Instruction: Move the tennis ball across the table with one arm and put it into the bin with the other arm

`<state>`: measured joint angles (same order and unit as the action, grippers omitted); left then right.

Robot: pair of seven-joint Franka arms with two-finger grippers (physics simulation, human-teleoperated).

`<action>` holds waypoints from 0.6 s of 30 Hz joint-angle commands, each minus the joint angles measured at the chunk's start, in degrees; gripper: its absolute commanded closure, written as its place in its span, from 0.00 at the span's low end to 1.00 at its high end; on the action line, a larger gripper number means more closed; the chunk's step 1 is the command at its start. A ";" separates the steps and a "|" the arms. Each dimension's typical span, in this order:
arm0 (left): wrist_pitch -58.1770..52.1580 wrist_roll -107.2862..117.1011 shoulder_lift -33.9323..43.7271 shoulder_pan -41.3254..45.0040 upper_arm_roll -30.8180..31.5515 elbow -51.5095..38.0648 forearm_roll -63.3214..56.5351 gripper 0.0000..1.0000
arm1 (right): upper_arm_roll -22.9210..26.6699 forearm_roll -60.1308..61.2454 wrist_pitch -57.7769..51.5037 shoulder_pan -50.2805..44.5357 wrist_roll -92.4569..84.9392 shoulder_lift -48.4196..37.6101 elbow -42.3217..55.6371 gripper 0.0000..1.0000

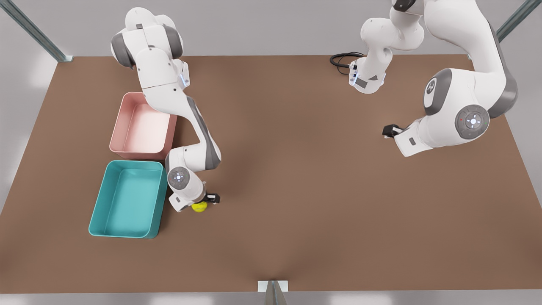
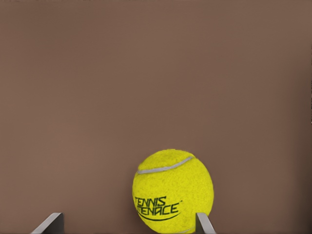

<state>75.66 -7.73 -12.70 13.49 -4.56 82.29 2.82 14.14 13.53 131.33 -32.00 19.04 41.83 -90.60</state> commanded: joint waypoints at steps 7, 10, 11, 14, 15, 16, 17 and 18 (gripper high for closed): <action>-0.16 19.86 -0.31 -0.05 -0.01 -0.02 0.00 0.00 | 0.19 -0.61 2.62 2.03 4.86 0.71 -0.46 0.00; -0.16 19.86 -0.22 -0.05 -0.01 -0.02 0.00 0.00 | 0.28 -0.70 5.08 2.12 4.86 2.73 -0.37 0.00; -0.43 19.86 -0.13 -0.05 -0.01 -0.02 0.00 0.00 | 0.19 -0.61 6.22 1.95 4.86 3.26 -0.46 0.00; -0.25 19.86 -0.22 -0.05 0.08 -0.02 0.08 0.00 | 0.19 -0.61 7.45 1.51 4.86 4.22 -0.46 0.00; -0.07 19.86 -0.31 -0.05 -0.01 -0.02 0.00 0.00 | 0.19 -0.61 7.63 1.51 4.86 4.49 -0.46 0.00; -0.25 19.86 -0.31 -0.05 -0.01 0.06 0.08 0.00 | 0.10 -0.61 7.89 1.51 4.86 4.58 -0.46 0.00; -0.34 19.86 -0.31 -0.05 -0.01 -0.02 0.08 0.00 | 0.02 -0.61 8.15 1.42 4.86 4.93 -0.46 0.00; -0.51 19.86 -0.31 -0.05 0.08 0.06 0.08 0.00 | 0.02 -0.61 8.24 1.42 4.86 5.19 -0.46 0.00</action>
<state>75.38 4.83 -13.07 13.46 -4.54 82.34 2.89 14.17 12.84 137.80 -30.56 22.39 46.89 -91.08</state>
